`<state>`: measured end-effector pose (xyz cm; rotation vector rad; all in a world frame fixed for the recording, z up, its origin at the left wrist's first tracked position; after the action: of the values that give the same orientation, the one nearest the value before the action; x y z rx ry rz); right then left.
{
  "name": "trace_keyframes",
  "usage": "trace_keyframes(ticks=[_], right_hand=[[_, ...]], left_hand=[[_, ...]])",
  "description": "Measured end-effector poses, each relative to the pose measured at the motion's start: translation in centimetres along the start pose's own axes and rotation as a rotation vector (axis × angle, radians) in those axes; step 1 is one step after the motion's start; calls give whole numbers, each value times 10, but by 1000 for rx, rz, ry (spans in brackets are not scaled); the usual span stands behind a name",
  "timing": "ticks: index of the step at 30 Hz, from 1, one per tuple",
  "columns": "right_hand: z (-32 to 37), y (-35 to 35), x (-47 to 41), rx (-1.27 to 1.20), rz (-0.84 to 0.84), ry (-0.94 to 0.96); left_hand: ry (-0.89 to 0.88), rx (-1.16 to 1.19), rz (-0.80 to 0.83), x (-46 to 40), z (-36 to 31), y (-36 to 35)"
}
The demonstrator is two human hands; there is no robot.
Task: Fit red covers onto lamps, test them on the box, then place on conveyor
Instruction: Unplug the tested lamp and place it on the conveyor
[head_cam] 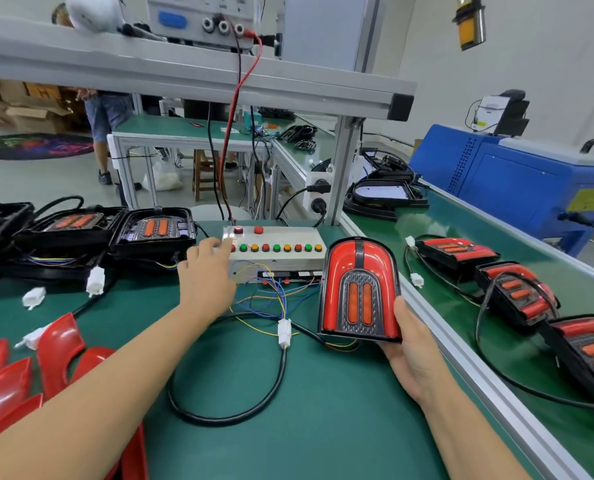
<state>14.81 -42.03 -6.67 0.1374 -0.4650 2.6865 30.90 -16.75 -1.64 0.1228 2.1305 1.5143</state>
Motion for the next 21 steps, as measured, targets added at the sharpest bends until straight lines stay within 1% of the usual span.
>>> trace_keyframes(ticks=[4,11,15,21], right_hand=[[-2,0,1,-1,-8,-12],[-3,-1,0,40,-7,-14],[-4,0,-2,25,-27,-9],[-6,2,-2,5,-46,-15]], left_hand=[[8,-109,76,-8,0,-9],[-24,-228,110,-19,2,-13],[-39,-249,89,-24,3,-11],[-86,-343,62,-29,3,-8]])
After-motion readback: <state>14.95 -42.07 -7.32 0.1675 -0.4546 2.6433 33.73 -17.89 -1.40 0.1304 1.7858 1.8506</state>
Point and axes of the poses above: each hand's wrist, its own x-axis away from the middle knuckle, its own y-axis out of the back of the hand, z = x × y, the point moved 4 cm from there along -x, towards the middle knuckle, and after that the axes turned 10 degrees about -y, right-handed, at the moved point
